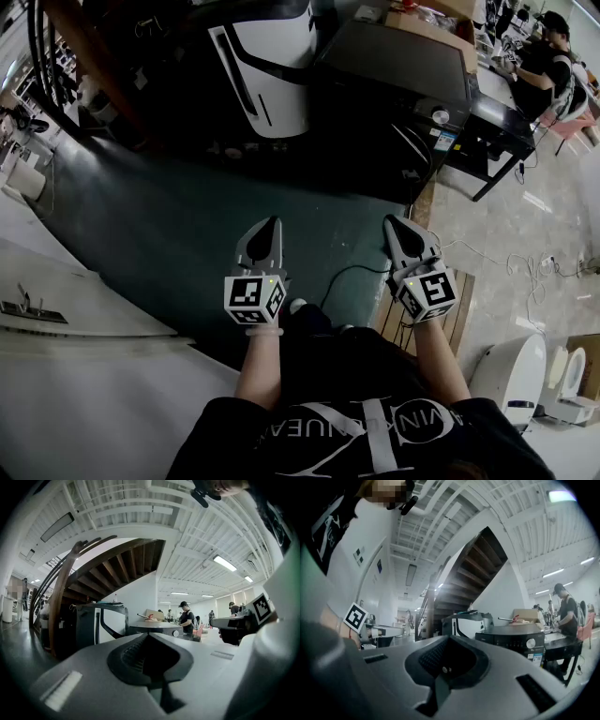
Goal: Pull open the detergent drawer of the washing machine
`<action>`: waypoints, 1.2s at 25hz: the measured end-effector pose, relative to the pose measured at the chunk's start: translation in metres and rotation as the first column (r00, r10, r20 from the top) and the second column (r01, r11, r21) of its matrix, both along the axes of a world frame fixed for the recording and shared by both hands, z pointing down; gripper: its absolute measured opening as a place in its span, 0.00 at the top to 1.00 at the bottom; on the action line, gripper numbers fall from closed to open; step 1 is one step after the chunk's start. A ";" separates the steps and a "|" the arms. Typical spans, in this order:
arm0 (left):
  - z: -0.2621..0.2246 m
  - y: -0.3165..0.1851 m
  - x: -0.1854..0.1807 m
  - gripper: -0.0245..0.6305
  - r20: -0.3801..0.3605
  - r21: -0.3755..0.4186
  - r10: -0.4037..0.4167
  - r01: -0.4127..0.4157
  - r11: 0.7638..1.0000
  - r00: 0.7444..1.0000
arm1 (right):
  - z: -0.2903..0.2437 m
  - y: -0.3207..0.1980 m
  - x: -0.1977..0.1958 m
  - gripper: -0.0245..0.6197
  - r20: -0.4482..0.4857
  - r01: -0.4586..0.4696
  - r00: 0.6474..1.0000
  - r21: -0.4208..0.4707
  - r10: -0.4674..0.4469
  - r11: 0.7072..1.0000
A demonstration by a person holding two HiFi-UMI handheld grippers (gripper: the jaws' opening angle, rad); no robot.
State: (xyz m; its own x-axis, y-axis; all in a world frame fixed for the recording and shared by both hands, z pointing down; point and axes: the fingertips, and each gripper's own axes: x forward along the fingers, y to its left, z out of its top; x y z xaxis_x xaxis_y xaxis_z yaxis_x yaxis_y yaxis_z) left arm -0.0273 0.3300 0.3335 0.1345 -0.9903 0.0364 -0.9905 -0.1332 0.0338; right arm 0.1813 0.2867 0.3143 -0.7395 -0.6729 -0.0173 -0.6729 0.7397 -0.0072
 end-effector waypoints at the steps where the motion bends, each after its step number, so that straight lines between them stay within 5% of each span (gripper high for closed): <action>1: 0.001 0.000 0.000 0.95 0.001 -0.002 0.000 0.000 1.000 1.000 | 0.001 0.000 -0.001 0.94 0.001 0.006 1.000 0.000 -0.006 1.000; 26: 0.015 -0.048 0.000 0.94 -0.019 -0.034 0.021 -0.021 0.999 1.000 | 0.019 -0.037 -0.007 0.94 -0.030 0.012 0.999 -0.038 -0.014 0.999; 30: 0.026 -0.074 -0.008 0.81 -0.026 -0.058 0.044 -0.045 0.997 0.999 | 0.026 -0.059 -0.017 0.94 -0.036 0.002 0.999 -0.058 -0.004 0.998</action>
State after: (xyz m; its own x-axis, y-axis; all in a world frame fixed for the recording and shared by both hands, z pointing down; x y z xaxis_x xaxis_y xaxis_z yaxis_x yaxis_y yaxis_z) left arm -0.0354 0.2558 0.3591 0.1800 -0.9795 0.0901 -0.9824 -0.1743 0.0675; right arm 0.1647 0.2273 0.3405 -0.7412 -0.6696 0.0482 -0.6711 0.7410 -0.0256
